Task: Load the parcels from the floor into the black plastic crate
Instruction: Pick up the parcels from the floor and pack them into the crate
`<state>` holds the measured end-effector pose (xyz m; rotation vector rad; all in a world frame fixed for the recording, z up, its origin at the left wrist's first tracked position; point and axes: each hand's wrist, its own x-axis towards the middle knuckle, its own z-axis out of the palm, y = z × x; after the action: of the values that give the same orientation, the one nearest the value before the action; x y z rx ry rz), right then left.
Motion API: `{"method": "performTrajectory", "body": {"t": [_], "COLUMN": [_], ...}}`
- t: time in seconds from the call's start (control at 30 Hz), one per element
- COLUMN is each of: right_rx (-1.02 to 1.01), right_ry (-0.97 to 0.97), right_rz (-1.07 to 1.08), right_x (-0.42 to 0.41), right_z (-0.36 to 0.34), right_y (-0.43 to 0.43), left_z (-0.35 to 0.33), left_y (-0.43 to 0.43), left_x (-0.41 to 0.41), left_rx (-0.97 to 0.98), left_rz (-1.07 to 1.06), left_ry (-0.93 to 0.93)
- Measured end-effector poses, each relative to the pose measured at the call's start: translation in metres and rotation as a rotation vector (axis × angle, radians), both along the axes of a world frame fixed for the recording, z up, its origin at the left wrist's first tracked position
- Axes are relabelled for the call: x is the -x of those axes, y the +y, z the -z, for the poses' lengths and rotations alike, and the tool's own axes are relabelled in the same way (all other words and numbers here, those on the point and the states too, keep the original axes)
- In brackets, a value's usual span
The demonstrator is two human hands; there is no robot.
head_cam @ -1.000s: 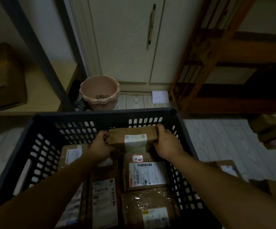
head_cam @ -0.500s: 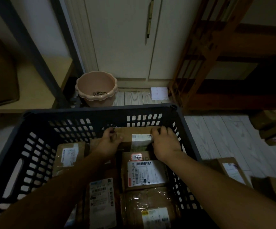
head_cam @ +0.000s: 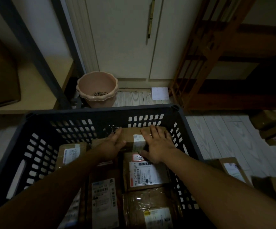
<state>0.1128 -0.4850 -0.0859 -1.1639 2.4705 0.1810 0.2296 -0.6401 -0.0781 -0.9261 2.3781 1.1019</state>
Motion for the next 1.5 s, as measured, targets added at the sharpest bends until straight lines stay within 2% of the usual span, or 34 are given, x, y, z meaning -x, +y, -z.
{"method": "performTrajectory", "body": {"t": [0.1, 0.2, 0.33, 0.43, 0.53, 0.6, 0.77, 1.13, 1.3, 1.5], "right_rx": [0.032, 0.032, 0.005, 0.0, -0.014, -0.028, 0.043, 0.128, 0.173, 0.23], "right_ry": [-0.051, -0.096, -0.137, -0.143, -0.148, -0.159, -0.1, -0.019, 0.031, 0.047], "right_rz": [0.053, 0.116, 0.157, 0.158, 0.151, 0.151, 0.155, 0.32, 0.419, 0.613], "right_x": [-0.001, -0.005, -0.011, -0.018, -0.031, -0.04, -0.072, -0.17, -0.179, -0.145], "right_z": [-0.033, -0.097, -0.21, -0.302, -0.401, -0.446, -0.563, -0.715, -0.757, -0.777], "right_y": [0.011, 0.032, 0.061, 0.08, 0.102, 0.113, 0.154, 0.268, 0.346, 0.48], "left_z": [-0.031, -0.089, -0.206, -0.301, -0.392, -0.42, -0.557, -0.687, -0.729, -0.755], "left_y": [-0.004, 0.001, 0.015, 0.025, 0.033, 0.032, 0.079, 0.17, 0.236, 0.353], "left_x": [-0.01, -0.026, -0.044, -0.058, -0.081, -0.097, -0.131, -0.186, -0.169, -0.112], "left_rx": [-0.009, -0.044, -0.042, 0.015, 0.021, 0.026, 0.171, 0.26, 0.297, 0.309], "left_rz": [-0.015, 0.007, -0.1, -0.043, -0.01, -0.022, 0.023, 0.198, 0.273, 0.449], "left_ry": [-0.007, -0.003, -0.031, -0.178, -0.189, -0.188, -0.131, 0.043, 0.105, 0.176]}}
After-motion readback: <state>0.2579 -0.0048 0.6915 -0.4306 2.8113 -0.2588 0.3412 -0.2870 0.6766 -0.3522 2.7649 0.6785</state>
